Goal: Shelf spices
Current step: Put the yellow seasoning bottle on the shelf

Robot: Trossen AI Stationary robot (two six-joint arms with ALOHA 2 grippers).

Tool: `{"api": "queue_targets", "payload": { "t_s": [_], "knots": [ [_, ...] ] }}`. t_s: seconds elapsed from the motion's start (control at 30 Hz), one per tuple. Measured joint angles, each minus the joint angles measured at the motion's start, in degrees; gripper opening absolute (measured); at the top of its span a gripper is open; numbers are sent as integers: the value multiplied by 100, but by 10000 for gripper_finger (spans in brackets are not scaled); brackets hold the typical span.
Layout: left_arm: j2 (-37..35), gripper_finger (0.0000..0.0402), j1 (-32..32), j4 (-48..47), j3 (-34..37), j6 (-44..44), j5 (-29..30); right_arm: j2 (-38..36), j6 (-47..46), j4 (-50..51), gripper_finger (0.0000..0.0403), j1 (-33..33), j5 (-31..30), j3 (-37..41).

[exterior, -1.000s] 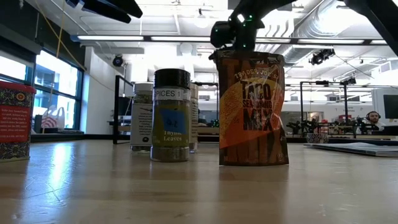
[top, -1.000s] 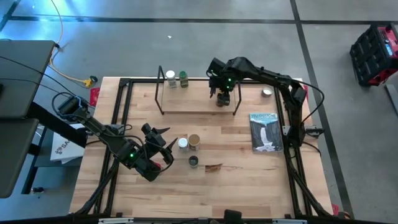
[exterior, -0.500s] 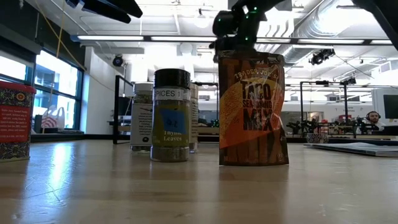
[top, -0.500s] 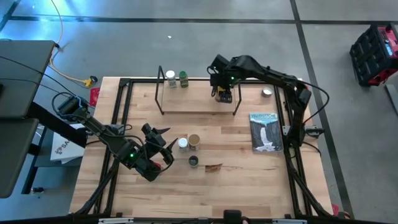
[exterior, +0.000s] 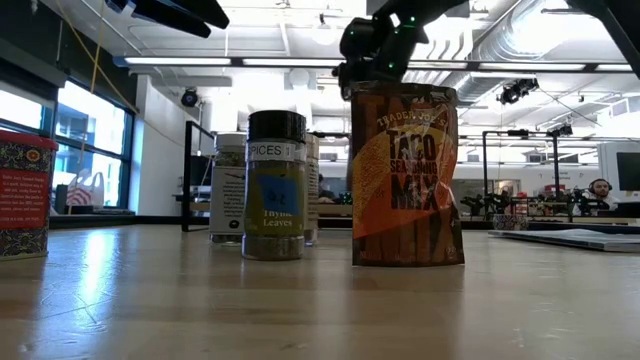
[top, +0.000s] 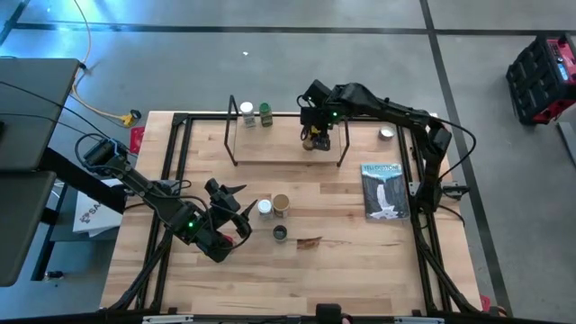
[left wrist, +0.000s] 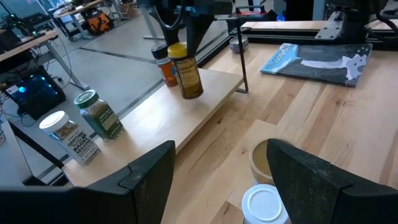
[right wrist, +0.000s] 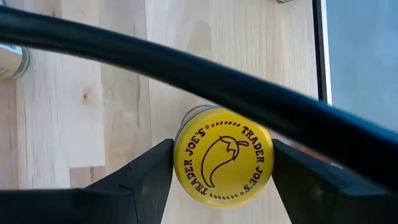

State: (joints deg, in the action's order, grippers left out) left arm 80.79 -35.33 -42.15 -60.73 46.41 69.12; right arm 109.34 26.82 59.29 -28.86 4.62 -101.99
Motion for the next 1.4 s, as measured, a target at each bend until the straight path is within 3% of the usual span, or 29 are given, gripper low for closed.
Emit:
{"api": "queue_targets", "payload": {
  "t_s": [0.27,0.47,0.57,0.9,1.1,1.27,1.4],
  "knots": [
    [0,248,7,0,0,-2,2,-31,-735,226,250,161,23,28],
    [0,248,7,2,0,2,2,-66,-886,975,239,799,650,28],
    [0,248,7,7,0,0,-66,-81,-880,1033,236,1285,652,134],
    [12,248,4,45,0,73,-208,-402,-1309,-312,234,2415,375,1824],
    [15,248,4,157,0,-13,-200,-556,-1787,-577,234,2511,199,2163],
    [14,248,11,200,0,-105,-133,-514,-1264,-475,247,2424,662,2047],
    [15,248,15,208,0,-103,-158,-487,-1193,-387,253,2433,621,1764]
  ]
}}
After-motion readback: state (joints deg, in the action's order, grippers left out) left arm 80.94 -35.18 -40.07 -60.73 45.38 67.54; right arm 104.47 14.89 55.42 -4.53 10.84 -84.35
